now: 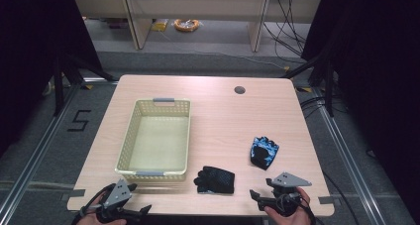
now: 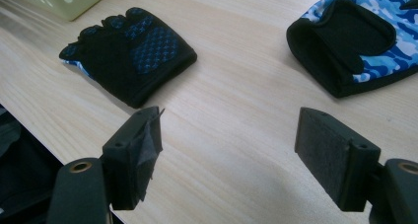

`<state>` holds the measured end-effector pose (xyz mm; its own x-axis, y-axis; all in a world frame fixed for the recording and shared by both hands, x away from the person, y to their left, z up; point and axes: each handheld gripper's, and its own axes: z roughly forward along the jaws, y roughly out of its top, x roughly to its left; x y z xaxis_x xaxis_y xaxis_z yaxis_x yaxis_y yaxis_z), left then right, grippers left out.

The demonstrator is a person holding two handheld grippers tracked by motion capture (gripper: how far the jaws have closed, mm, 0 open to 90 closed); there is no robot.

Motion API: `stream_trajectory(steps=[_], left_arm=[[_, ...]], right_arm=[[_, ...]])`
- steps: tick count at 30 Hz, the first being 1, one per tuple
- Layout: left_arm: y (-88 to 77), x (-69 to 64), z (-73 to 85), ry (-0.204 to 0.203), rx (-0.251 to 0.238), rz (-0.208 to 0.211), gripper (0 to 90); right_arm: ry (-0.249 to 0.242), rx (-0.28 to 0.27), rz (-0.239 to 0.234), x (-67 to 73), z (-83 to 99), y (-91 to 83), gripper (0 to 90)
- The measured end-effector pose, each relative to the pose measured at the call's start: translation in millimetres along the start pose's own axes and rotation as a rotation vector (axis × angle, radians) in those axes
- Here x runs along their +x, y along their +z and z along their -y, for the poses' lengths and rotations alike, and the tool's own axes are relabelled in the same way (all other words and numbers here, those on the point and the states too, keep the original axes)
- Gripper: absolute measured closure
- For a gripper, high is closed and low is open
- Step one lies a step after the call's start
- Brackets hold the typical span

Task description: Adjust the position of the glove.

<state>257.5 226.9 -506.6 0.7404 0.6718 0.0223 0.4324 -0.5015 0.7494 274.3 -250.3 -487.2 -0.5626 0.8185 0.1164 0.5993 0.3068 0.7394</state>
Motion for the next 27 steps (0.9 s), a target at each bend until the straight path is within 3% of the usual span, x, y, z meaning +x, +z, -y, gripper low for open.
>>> stream_trajectory(steps=[9, 10, 11, 16, 17, 18, 19, 21, 22, 27], left_arm=[[0.4, 0.2, 0.0, 0.007, 0.004, -0.005, 16.2], [0.4, 1.7, -0.6, 0.038, 0.004, -0.007, 16.3], [0.7, 1.7, -0.7, 0.04, 0.002, -0.018, 16.2], [0.8, -0.7, -0.1, 0.006, 0.004, 0.003, 16.2], [0.6, 0.1, -0.7, 0.017, 0.004, 0.001, 16.2], [0.6, 0.8, -1.1, 0.028, 0.004, -0.001, 16.2], [0.8, -0.7, -0.3, 0.007, 0.003, 0.001, 16.3], [0.9, -1.2, -0.1, -0.002, 0.004, 0.001, 16.2], [1.2, 0.2, -0.9, 0.019, 0.001, -0.003, 16.3], [0.9, 0.6, -1.1, 0.023, 0.006, 0.0, 16.3]], right_arm=[[-0.006, 0.009, 0.011, 0.3, -0.7, 1.1, 30.2], [-0.007, 0.009, 0.007, 0.2, -0.8, 1.3, 30.4], [0.002, 0.008, 0.004, 0.9, -1.1, 1.6, 30.4], [-0.009, -0.01, -0.001, 0.6, -2.9, 3.4, 31.0], [0.033, -0.002, -0.001, 4.5, -3.6, 2.6, 31.1], [-0.003, -0.014, -0.004, 2.1, -6.3, 4.0, 31.2], [-0.013, -0.022, -0.002, 2.0, -6.9, 5.1, 31.3], [-0.01, -0.021, -0.016, 3.8, -9.1, 6.7, 32.1], [-0.011, -0.026, -0.019, 4.7, -10.5, 7.9, 32.1], [-0.024, -0.043, -0.033, 9.4, -18.5, 14.0, 32.7]])
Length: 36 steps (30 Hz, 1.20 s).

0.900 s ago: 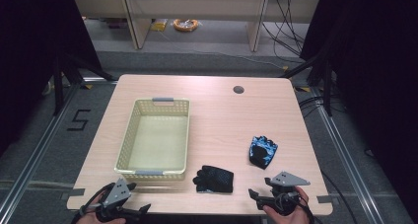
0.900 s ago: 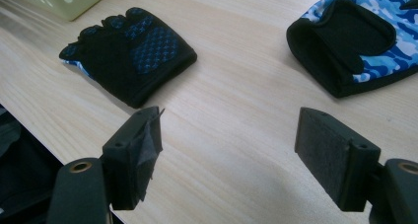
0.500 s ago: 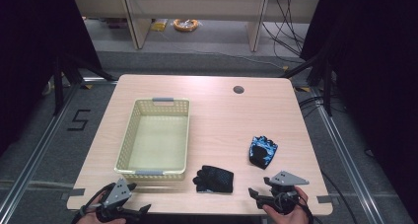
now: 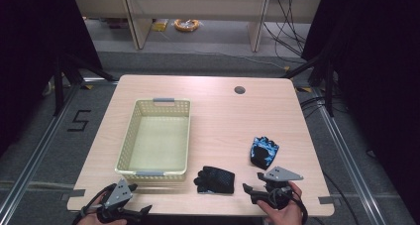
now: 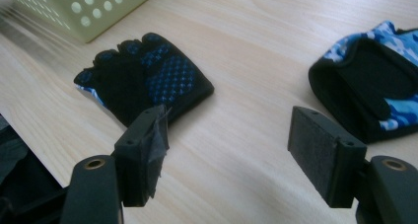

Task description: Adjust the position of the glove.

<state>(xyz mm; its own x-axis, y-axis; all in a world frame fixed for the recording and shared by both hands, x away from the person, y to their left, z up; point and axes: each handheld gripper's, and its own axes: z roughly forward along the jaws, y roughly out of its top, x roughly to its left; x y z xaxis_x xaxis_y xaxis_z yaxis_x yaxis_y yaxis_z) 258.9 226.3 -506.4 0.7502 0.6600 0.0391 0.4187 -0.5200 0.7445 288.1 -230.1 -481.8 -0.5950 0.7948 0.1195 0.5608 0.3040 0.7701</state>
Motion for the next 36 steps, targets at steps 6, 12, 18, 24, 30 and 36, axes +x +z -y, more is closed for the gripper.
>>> stream_trajectory(steps=[6, 12, 18, 24, 30, 36], left_arm=[[0.1, 0.7, -0.3, 0.011, 0.005, -0.006, 16.3], [-0.2, 1.7, 0.1, 0.008, 0.0, -0.011, 16.3], [0.3, 1.5, 0.2, 0.012, -0.017, -0.011, 16.3], [-0.2, 1.3, -0.2, 0.011, -0.003, -0.017, 16.3], [0.2, 0.3, 0.1, 0.004, -0.011, -0.011, 16.3], [-0.6, 1.2, -0.1, 0.015, -0.003, -0.006, 16.4]], right_arm=[[-0.022, -0.02, -0.014, 3.2, -10.0, 7.6, 33.4], [-0.112, -0.006, -0.052, 11.5, -32.5, 31.6, 39.8], [-0.165, 0.027, -0.099, 13.3, -46.1, 51.4, 47.2], [-0.2, 0.068, -0.104, 13.1, -50.3, 64.0, 52.1], [-0.219, 0.106, -0.14, 11.0, -54.1, 81.4, 57.2], [-0.213, 0.124, -0.197, 8.2, -56.4, 97.4, 59.0]])
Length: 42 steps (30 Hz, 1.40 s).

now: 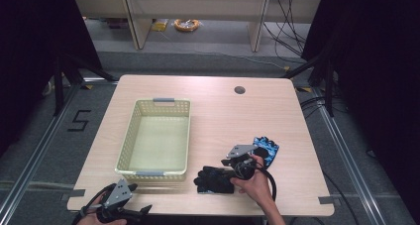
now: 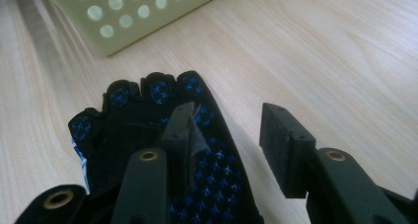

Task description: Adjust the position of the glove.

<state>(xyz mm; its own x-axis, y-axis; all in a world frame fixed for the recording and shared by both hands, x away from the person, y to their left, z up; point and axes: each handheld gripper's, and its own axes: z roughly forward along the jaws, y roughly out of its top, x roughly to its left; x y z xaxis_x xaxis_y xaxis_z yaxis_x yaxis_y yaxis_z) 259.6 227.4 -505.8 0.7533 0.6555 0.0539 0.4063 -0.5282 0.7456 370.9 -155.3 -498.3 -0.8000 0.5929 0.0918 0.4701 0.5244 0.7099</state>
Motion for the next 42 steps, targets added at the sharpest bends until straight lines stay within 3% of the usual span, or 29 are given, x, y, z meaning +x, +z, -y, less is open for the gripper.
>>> stream_trajectory(steps=[1, 3, 8, 9, 12, 13, 15, 16, 18, 21, 22, 25, 33, 34, 35, 36, 37, 39, 40, 42], left_arm=[[0.0, -0.7, 0.2, -0.016, -0.004, 0.0, 16.4], [-0.1, 0.2, -0.1, -0.01, -0.005, -0.002, 16.4], [-0.2, 0.1, -0.1, -0.009, -0.005, -0.002, 16.4], [0.2, -1.6, 0.6, -0.039, -0.005, 0.0, 16.4], [0.1, -2.3, 0.8, -0.048, -0.006, 0.005, 16.4], [-0.3, 0.6, -0.2, -0.005, -0.007, 0.0, 16.4], [-0.1, -1.1, 0.2, -0.027, -0.009, 0.003, 16.4], [-0.1, -2.4, 0.6, -0.035, -0.007, 0.002, 16.4], [0.2, -1.9, 0.7, -0.038, -0.004, 0.0, 16.4], [0.1, -2.0, 0.7, -0.034, -0.003, 0.002, 16.5], [-0.1, -1.9, 0.7, -0.033, -0.002, 0.003, 16.5], [-0.1, -2.1, 0.5, -0.039, -0.006, 0.004, 16.5], [-1.2, -1.0, 0.1, -0.017, -0.002, 0.002, 16.4], [-0.5, -2.5, 0.4, -0.045, -0.015, 0.01, 16.4], [-0.5, -2.5, 0.4, -0.045, -0.015, 0.01, 16.4], [-0.8, -1.4, 0.7, -0.035, -0.004, 0.001, 16.4], [-1.2, 0.5, 0.1, 0.001, -0.002, 0.004, 16.4], [-0.9, 0.2, 0.3, -0.006, -0.004, 0.004, 16.4], [0.2, -2.6, 0.9, -0.052, -0.017, 0.012, 16.5], [-0.2, -1.4, 0.7, -0.029, -0.018, 0.008, 16.5]], right_arm=[[0.004, 0.027, -0.008, -0.5, -1.1, -0.8, 59.0], [0.003, 0.008, -0.022, -1.1, -1.1, 2.5, 59.0], [0.009, 0.04, -0.055, -3.5, -1.9, 11.7, 59.0], [0.009, 0.04, -0.055, -3.5, -1.9, 11.7, 59.0], [0.004, 0.058, -0.068, -3.1, -2.1, 13.7, 60.8], [-0.002, 0.056, -0.073, -3.3, -1.9, 13.9, 62.1], [-0.014, 0.073, -0.076, -3.8, -2.4, 12.8, 63.5], [-0.028, 0.074, -0.104, -3.9, -1.8, 14.6, 68.5], [-0.047, 0.07, -0.109, -5.0, -2.0, 15.2, 71.7], [-0.052, 0.067, -0.123, -6.4, -1.8, 15.5, 74.8], [-0.048, 0.06, -0.144, -7.7, -1.4, 15.5, 82.8], [-0.047, 0.037, -0.163, -8.6, -1.3, 14.5, 87.7], [-0.089, -0.021, -0.233, -4.9, -10.8, -4.1, 89.6], [-0.112, -0.033, -0.244, -3.2, -14.6, -12.6, 89.6], [-0.112, -0.033, -0.244, -3.2, -14.6, -12.6, 89.6], [-0.121, -0.045, -0.252, -2.6, -15.7, -15.1, 89.7], [-0.141, -0.062, -0.272, -1.8, -19.4, -24.6, 89.6], [-0.148, -0.068, -0.274, -2.3, -20.6, -28.5, 89.7], [-0.147, -0.076, -0.297, -4.6, -21.4, -36.4, 89.7], [-0.153, -0.081, -0.297, -6.4, -21.1, -42.6, 89.7]])
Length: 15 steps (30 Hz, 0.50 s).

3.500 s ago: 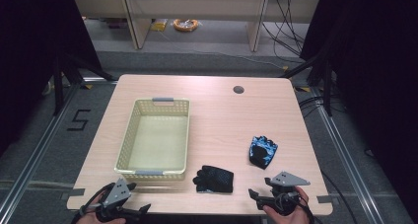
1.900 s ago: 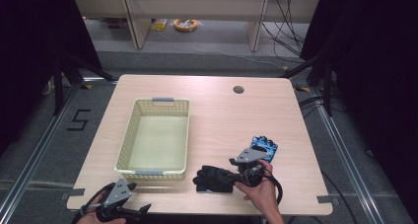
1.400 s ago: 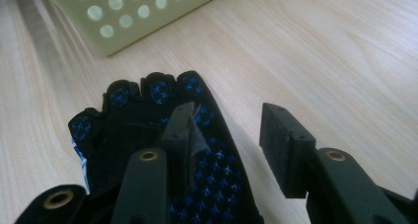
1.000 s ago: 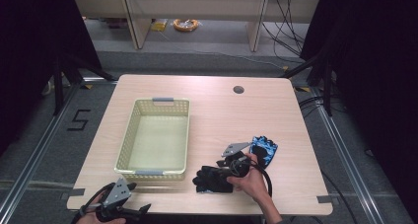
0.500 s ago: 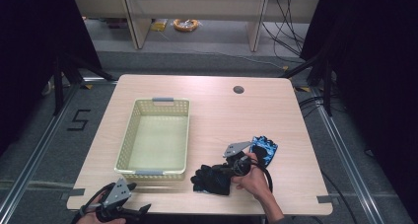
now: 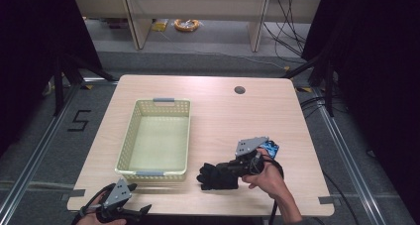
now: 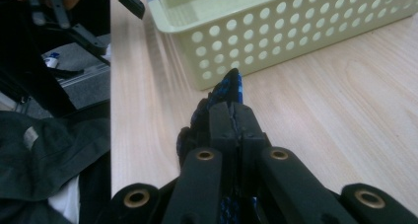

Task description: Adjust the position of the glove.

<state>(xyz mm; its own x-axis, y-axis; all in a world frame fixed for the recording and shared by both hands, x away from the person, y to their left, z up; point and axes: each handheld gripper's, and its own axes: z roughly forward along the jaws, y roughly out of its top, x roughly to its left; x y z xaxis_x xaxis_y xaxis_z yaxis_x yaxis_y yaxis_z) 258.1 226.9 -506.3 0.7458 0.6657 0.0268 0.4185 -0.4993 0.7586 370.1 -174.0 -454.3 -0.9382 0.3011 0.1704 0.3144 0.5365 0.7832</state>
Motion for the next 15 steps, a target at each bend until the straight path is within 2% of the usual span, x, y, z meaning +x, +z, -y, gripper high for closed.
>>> stream_trajectory(steps=[1, 2, 5, 8, 9, 10, 13, 14, 15], left_arm=[[0.0, 0.0, 0.0, 0.0, 0.0, 0.0, 16.5], [-1.1, 0.5, -0.2, -0.005, 0.018, 0.002, 16.5], [-0.5, -0.1, 0.3, -0.012, 0.011, -0.002, 16.5], [-0.4, 0.3, 0.4, -0.01, 0.014, -0.005, 16.5], [0.2, -0.7, 0.7, -0.028, 0.015, 0.001, 16.5], [-0.1, -0.7, 0.6, -0.018, 0.015, -0.004, 16.5], [1.0, -0.3, 1.1, -0.022, 0.02, -0.007, 16.5], [1.8, -0.8, 1.1, -0.017, 0.016, -0.024, 16.5], [1.8, -0.8, 1.1, -0.017, 0.016, -0.024, 16.5]], right_arm=[[0.0, 0.0, 0.0, 0.0, 0.0, 0.0, 89.7], [0.008, -0.017, -0.009, 0.4, 0.6, -7.4, 89.7], [0.01, -0.053, -0.015, 1.5, 2.3, -16.0, 89.7], [0.015, -0.052, -0.011, 2.8, 4.8, -22.1, 89.7], [0.015, -0.051, -0.023, 1.8, 8.6, -25.3, 89.7], [0.028, -0.048, -0.023, 1.7, 11.0, -26.4, 89.7], [0.041, -0.03, -0.04, -2.3, 17.9, -24.1, 89.7], [0.053, -0.021, -0.049, -3.4, 20.2, -22.6, 89.7], [0.053, -0.021, -0.049, -3.4, 20.2, -22.6, 89.7]])
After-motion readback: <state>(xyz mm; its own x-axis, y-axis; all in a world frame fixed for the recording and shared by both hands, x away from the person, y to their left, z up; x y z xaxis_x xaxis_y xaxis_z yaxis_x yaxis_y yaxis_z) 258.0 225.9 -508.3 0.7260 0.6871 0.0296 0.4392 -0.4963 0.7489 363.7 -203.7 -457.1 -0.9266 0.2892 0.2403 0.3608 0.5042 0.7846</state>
